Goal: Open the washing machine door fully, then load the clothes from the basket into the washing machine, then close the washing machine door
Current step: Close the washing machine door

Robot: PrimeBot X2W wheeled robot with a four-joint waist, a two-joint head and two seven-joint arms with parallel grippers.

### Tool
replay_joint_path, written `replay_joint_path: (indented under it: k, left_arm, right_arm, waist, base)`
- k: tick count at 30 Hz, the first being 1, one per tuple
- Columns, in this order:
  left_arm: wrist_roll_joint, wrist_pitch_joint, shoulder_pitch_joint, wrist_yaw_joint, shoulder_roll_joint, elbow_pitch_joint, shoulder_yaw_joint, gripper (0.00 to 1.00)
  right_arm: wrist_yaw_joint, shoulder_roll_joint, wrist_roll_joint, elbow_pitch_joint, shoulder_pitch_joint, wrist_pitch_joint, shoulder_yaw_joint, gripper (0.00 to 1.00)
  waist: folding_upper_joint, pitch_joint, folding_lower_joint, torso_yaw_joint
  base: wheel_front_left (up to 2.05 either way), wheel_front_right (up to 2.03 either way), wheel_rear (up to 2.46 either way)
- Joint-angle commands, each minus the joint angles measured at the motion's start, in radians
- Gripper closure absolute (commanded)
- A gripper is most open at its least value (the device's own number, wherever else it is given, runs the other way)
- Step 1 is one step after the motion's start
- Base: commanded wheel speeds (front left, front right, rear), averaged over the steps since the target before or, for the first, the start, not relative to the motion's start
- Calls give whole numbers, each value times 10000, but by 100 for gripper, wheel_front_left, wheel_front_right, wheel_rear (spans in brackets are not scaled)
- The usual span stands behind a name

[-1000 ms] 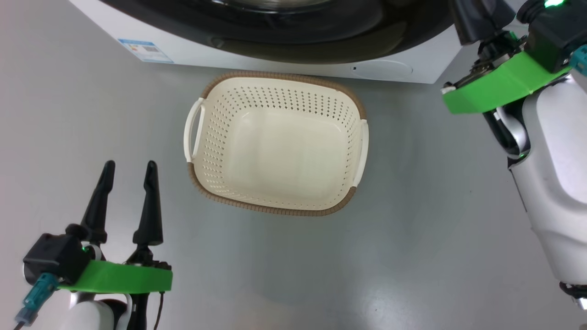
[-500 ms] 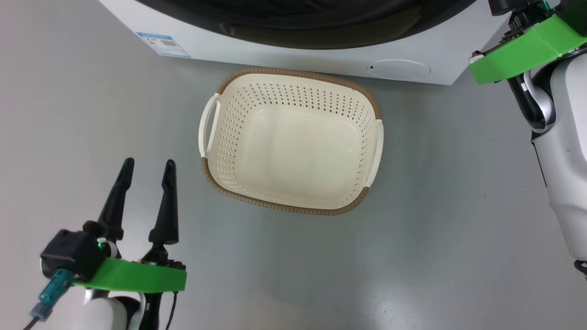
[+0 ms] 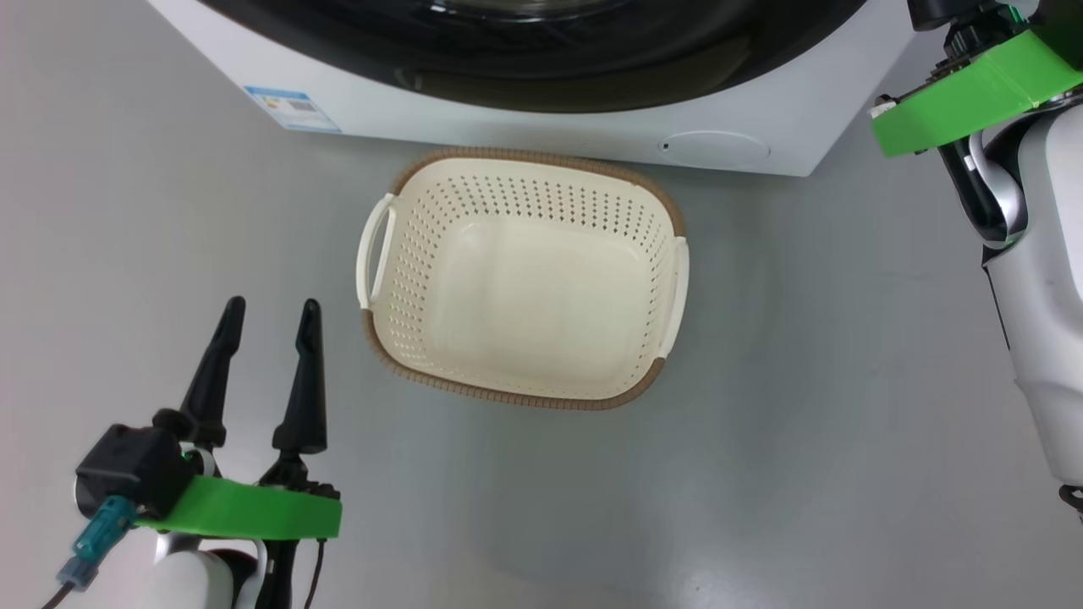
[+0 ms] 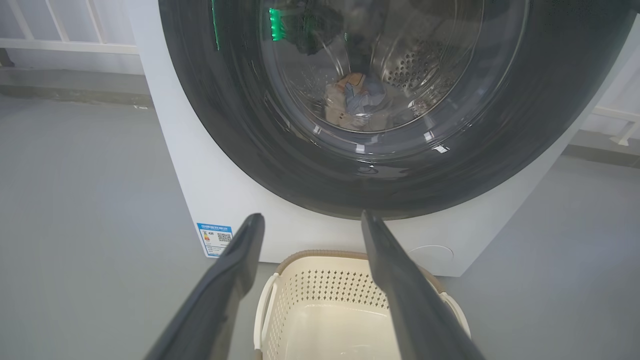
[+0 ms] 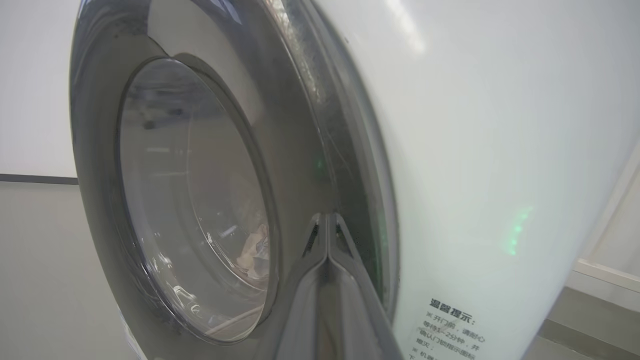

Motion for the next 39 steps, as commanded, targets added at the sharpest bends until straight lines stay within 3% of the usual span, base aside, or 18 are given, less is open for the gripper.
replay_joint_path:
  k: [1,3,8,10,12,13,14,28,39]
  left_arm:
    - [65,-65,-33,-15,208,-154,406,0]
    - [95,-65,-31,-15,179,-122,452,0]
    - [204,-65,-29,-15,82,-86,622,0]
    - [237,-65,-14,-15,30,-63,696,0]
    - [253,-65,7,-15,-20,-44,754,0]
    - [260,-65,21,-15,-44,-34,792,0]
    - [270,-65,40,-15,-66,-23,836,0]
    - [507,-65,654,-15,-289,65,1627,0]
    - [868,-65,1046,-15,-327,50,1849,0]
  right_arm:
    - [-80,62,-55,-291,216,-15,-10,100]
    - [-80,70,-47,-395,374,-15,59,100]
    - [-80,52,123,-738,718,-15,172,60]
    - [-80,62,141,-933,938,-15,210,52]
    - [-80,42,179,-1122,1134,-15,218,18]
    - [-80,36,196,-1228,1239,-15,222,6]
    - [-80,38,219,-1346,1355,-15,216,0]
    - [-80,122,332,-3150,3998,-15,-334,0]
    - [-80,328,422,-3798,6074,-15,-972,0]
  waist:
    - [0,-118,0,-95]
    - [0,-221,0,-156]
    - [0,-489,0,-316]
    - [0,-636,0,-389]
    - [0,-779,0,-457]
    - [0,-860,0,-492]
    - [0,-945,0,-528]
    - [0,-2150,0,-1281]
    - [0,-2853,0,-1543]
  base:
    - [0,0,0]
    - [0,0,0]
    - [0,0,0]
    - [0,0,0]
    - [0,0,0]
    - [0,0,0]
    - [0,0,0]
    - [0,0,0]
    - [0,0,0]
